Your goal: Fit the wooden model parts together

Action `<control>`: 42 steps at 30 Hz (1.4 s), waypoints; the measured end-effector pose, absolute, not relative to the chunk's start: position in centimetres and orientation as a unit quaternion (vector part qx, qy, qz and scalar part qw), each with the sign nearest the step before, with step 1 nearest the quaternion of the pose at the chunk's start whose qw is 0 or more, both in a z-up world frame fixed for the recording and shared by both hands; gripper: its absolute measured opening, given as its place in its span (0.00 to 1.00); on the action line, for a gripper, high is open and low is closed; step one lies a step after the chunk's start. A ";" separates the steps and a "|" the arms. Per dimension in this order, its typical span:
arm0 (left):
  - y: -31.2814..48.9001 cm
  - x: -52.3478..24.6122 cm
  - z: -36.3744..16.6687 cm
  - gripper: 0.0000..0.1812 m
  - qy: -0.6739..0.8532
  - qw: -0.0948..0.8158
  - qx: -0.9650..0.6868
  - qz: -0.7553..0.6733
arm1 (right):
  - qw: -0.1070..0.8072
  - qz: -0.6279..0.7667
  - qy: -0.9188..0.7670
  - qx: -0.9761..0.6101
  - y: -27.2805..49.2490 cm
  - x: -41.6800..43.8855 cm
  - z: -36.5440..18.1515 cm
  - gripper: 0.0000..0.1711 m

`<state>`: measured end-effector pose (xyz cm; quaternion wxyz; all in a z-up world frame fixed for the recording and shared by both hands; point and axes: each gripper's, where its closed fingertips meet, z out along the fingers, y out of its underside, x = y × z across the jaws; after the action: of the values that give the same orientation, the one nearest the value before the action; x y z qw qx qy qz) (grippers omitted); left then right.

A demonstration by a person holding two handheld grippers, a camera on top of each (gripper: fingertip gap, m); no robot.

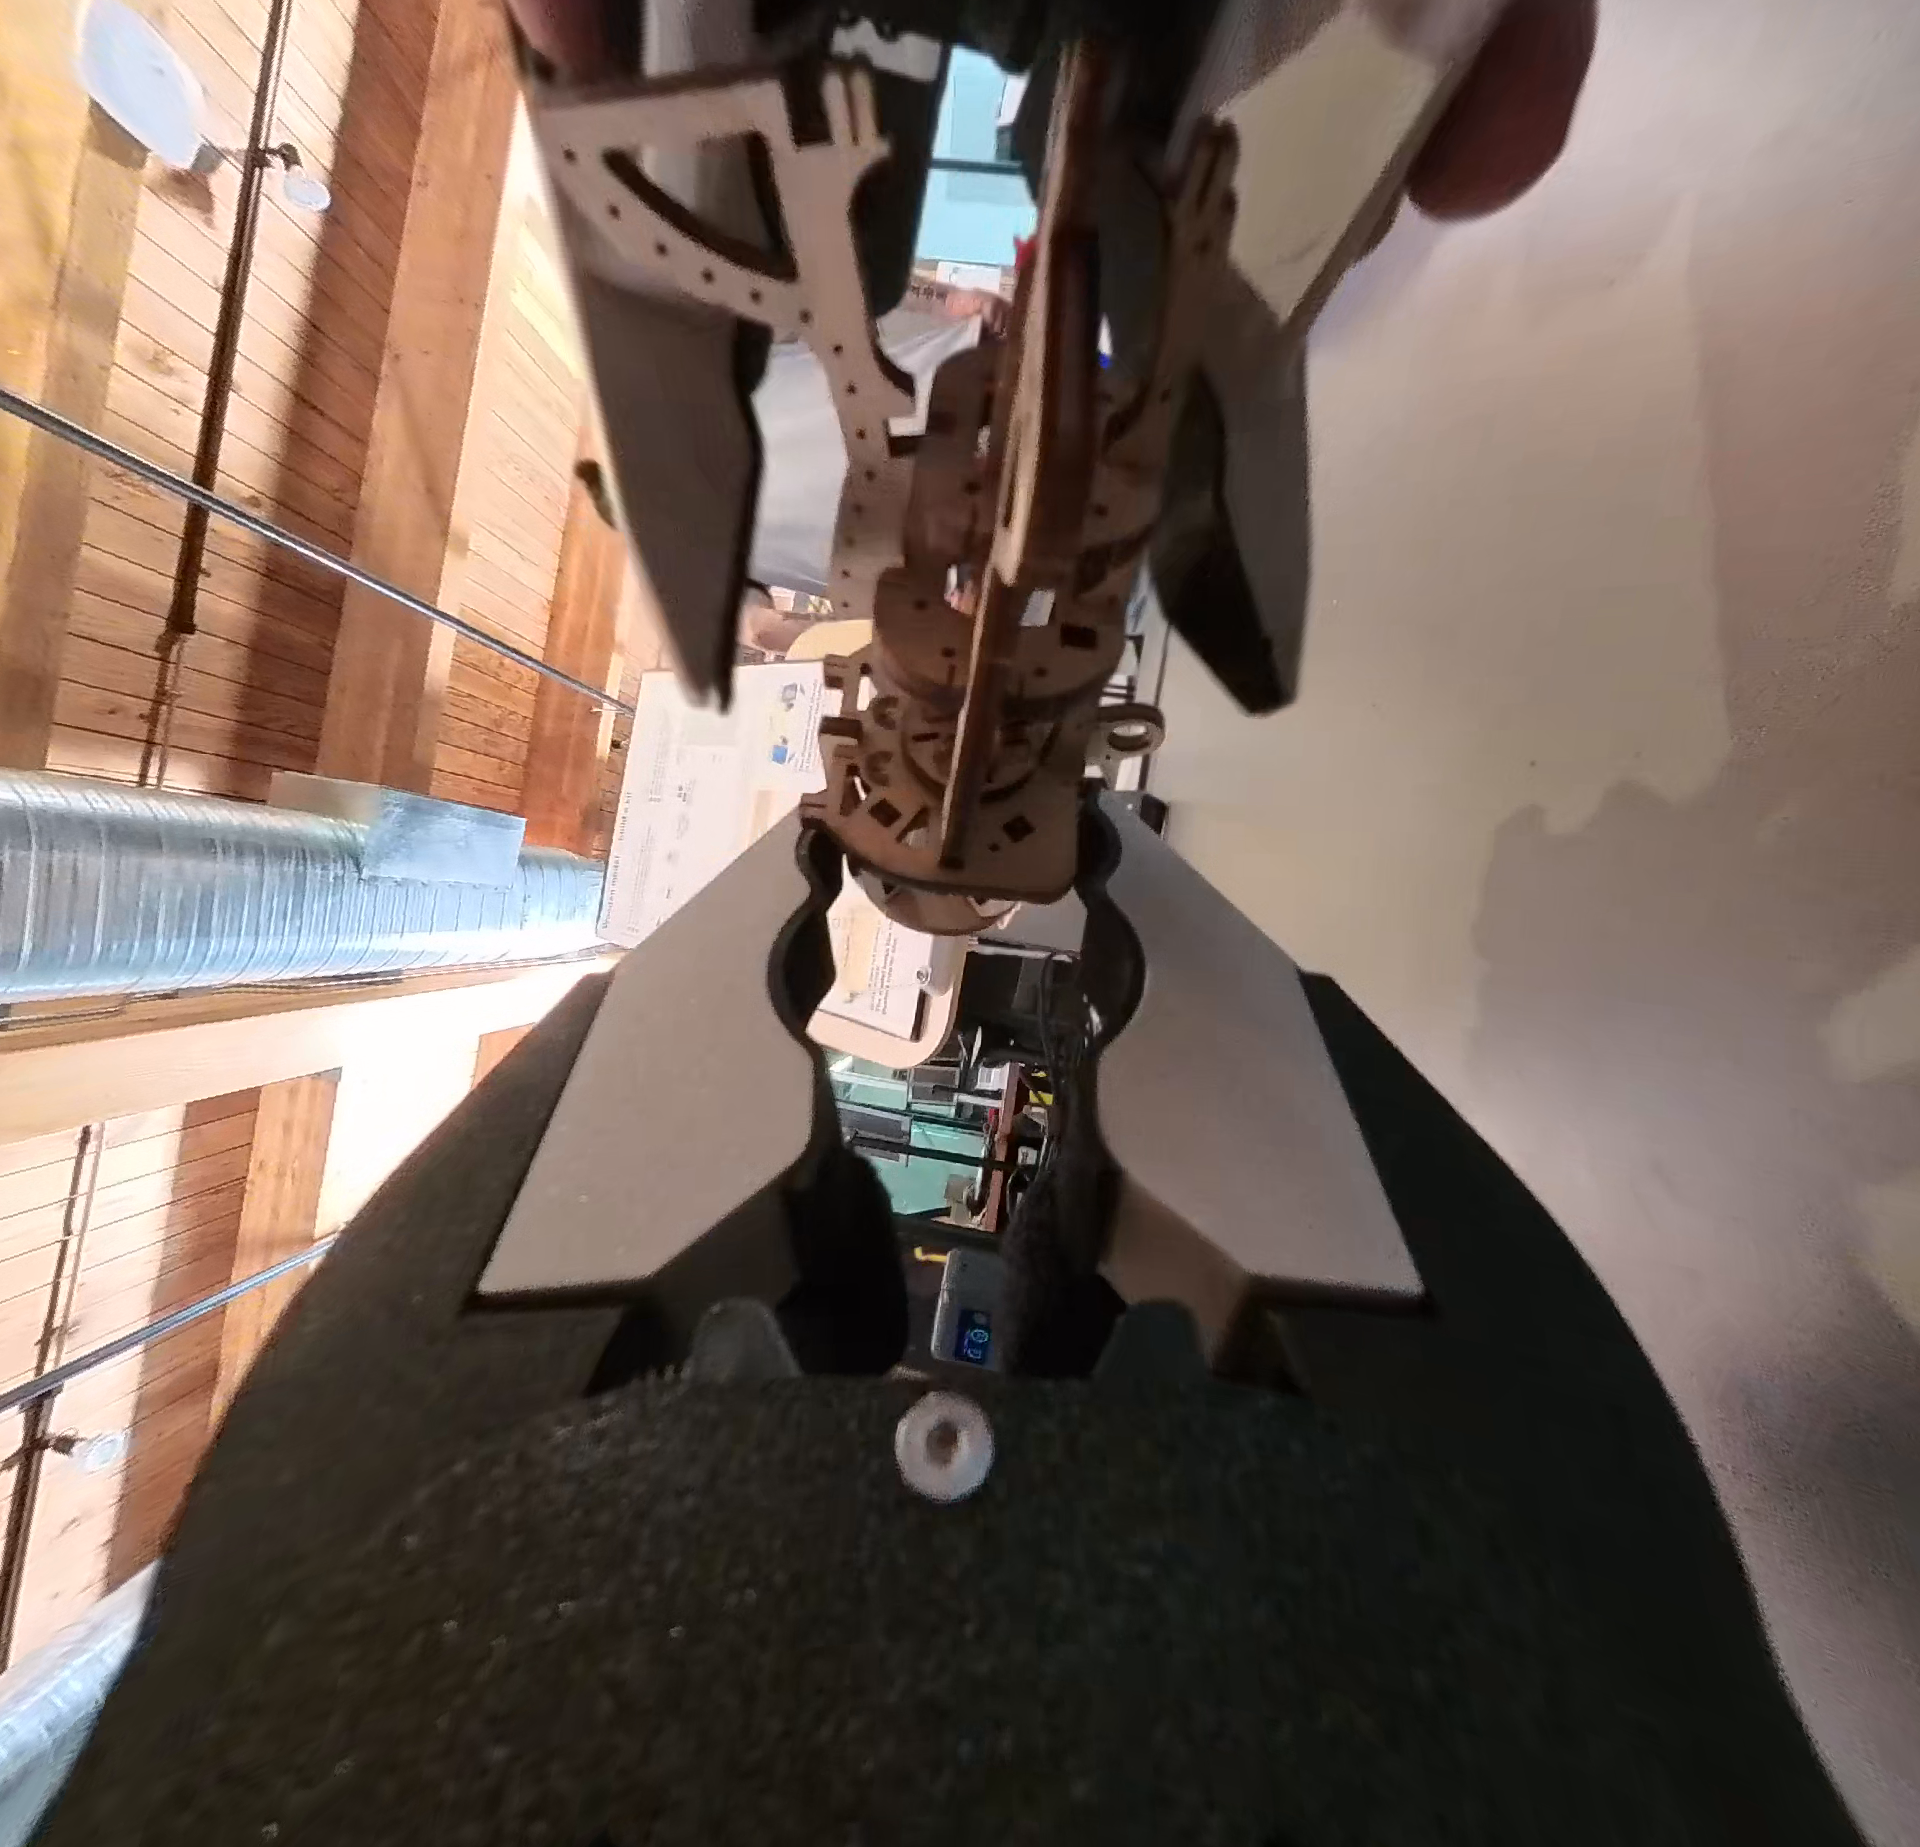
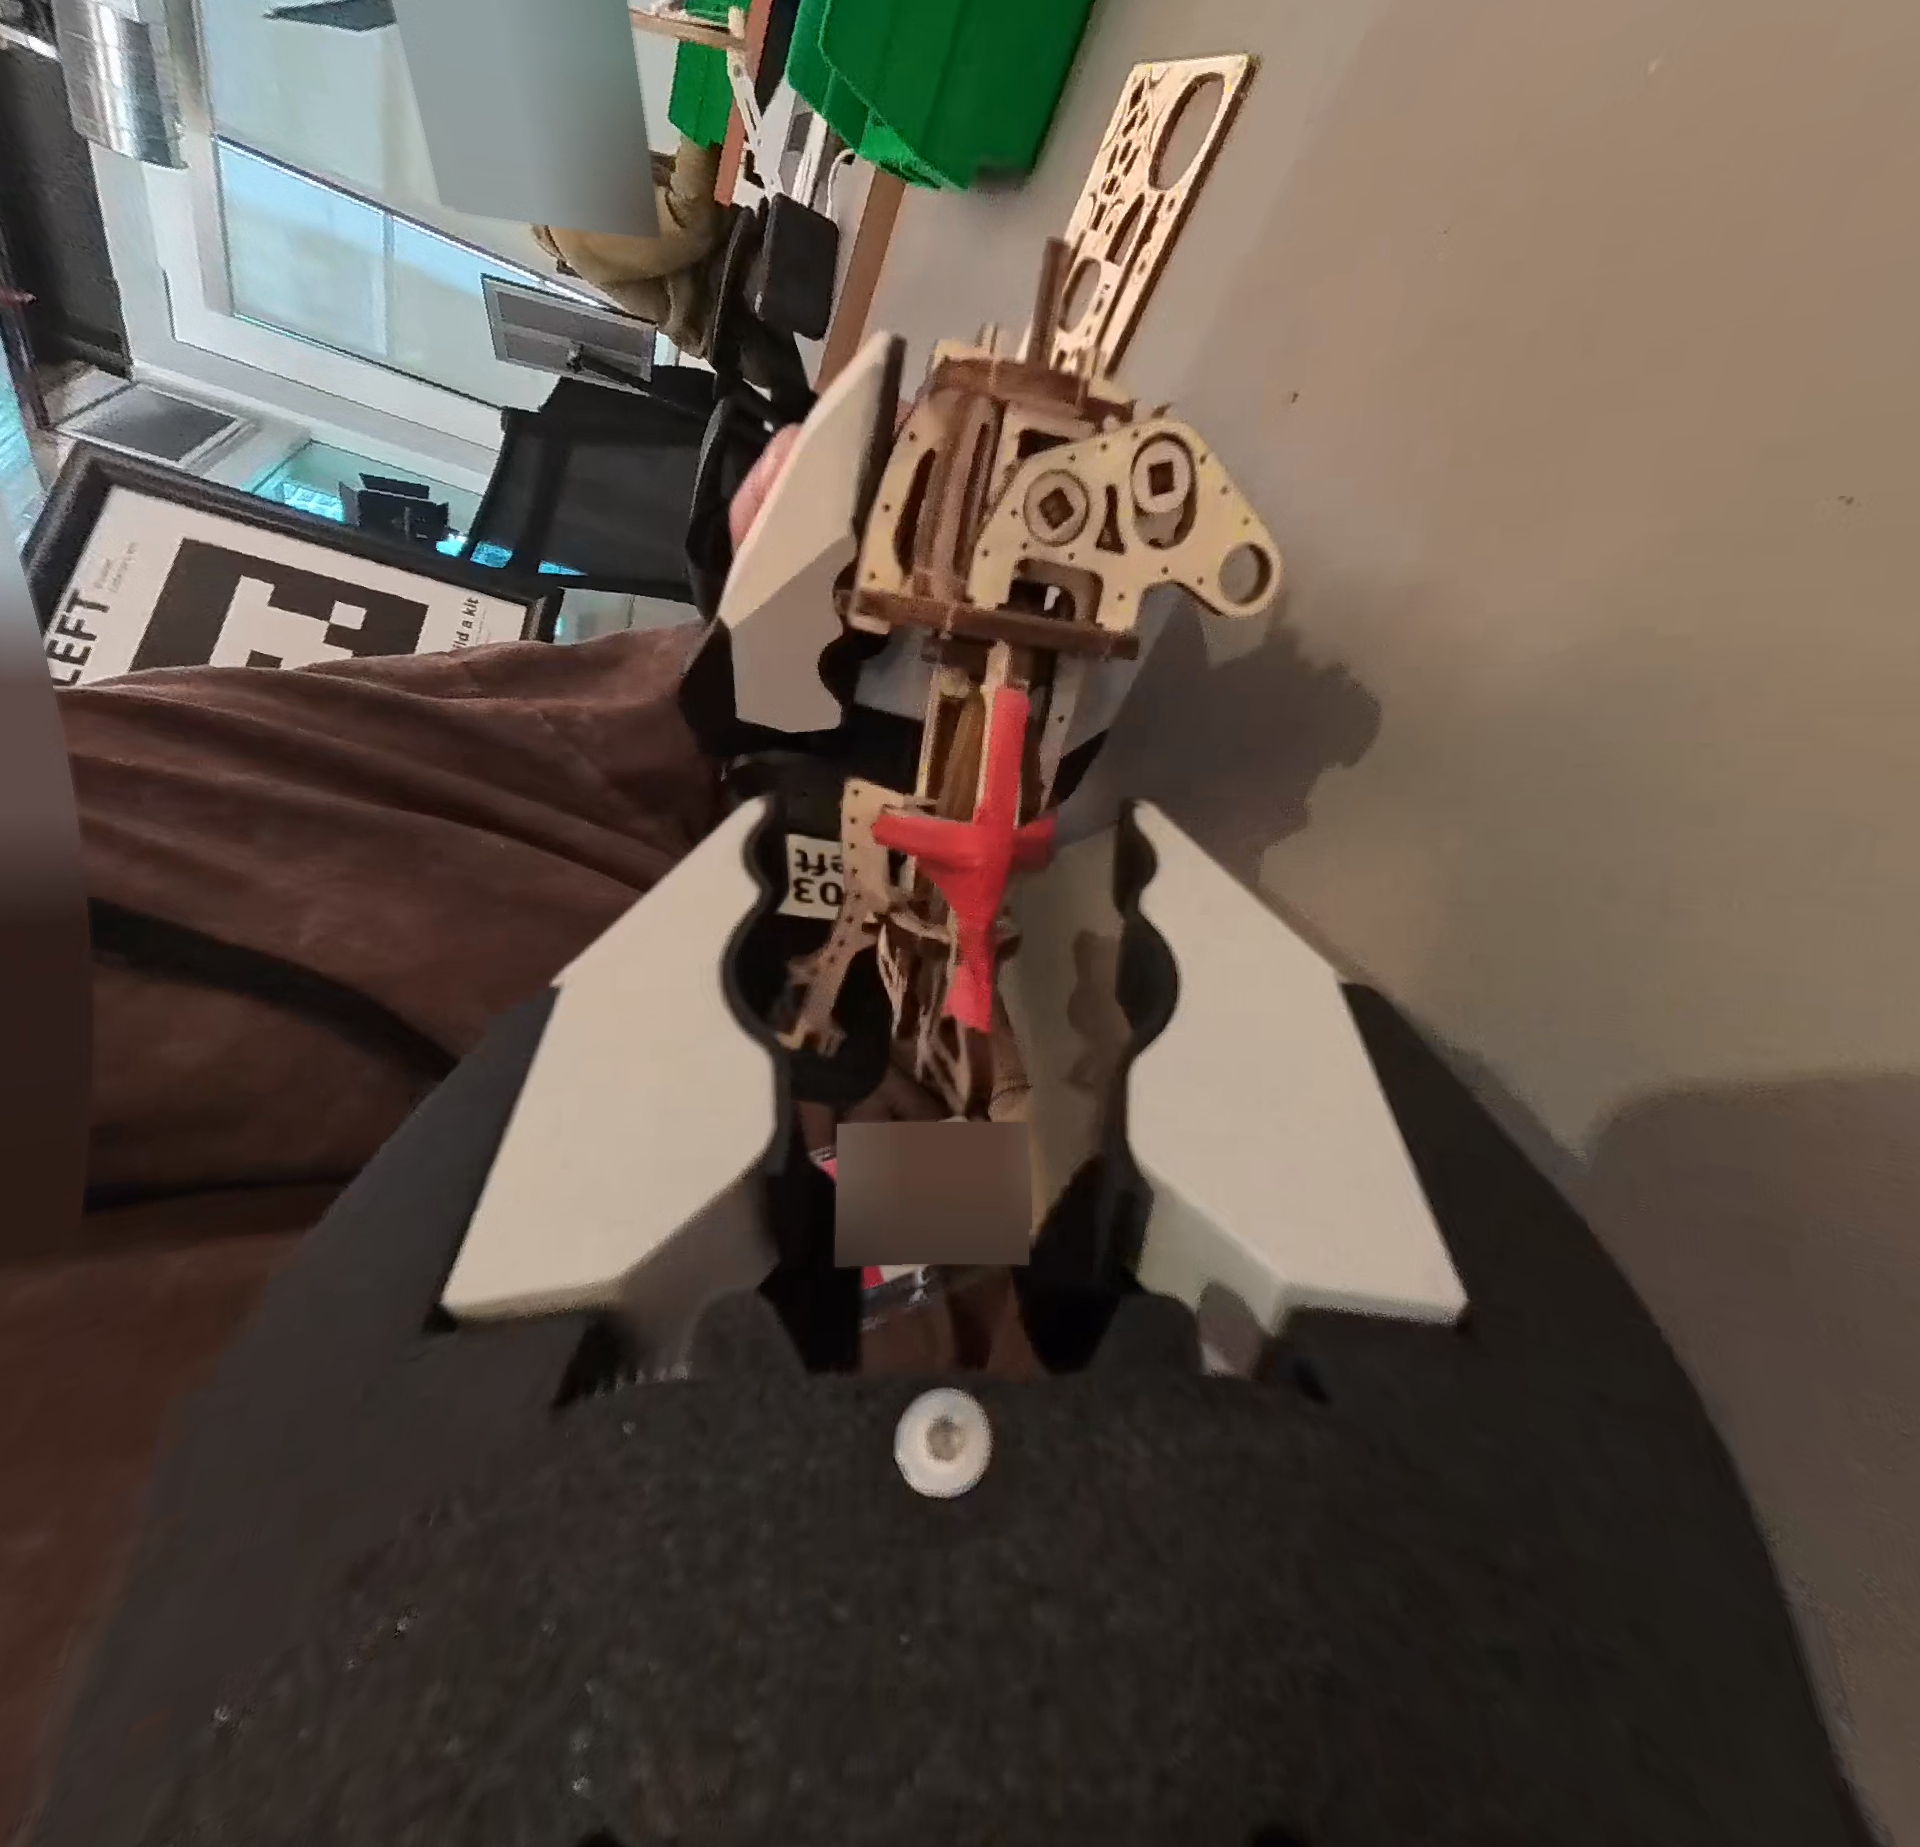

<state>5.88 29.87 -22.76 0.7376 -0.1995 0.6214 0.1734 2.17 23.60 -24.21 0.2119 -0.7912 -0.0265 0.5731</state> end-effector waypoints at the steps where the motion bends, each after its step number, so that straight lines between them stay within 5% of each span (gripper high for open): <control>1: 29.8 5.9 -22.8 0.23 0.623 0.736 -0.201 0.171 | 0.212 0.574 -0.025 -0.790 23.7 2.1 -24.2 0.32; 5: 29.8 6.0 -23.0 0.23 0.627 0.733 -0.200 0.170 | 0.209 0.580 -0.024 -0.787 23.8 2.1 -24.3 0.23; 31: 30.3 5.9 -23.7 0.23 0.640 0.717 -0.226 0.159 | 0.181 0.583 -0.015 -0.792 24.0 1.9 -24.8 0.22; 38: 30.5 5.8 -23.6 0.23 0.639 0.716 -0.234 0.157 | 0.147 0.645 0.026 -0.750 22.9 1.9 -24.5 0.28; 42: 30.4 5.8 -23.8 0.23 0.642 0.713 -0.231 0.161 | 0.147 0.651 0.032 -0.744 22.8 1.9 -24.6 0.19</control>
<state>5.83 30.41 -23.82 0.7127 -0.2312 0.6424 0.1609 1.94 22.76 -24.60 0.1466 -0.7443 0.0324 0.6508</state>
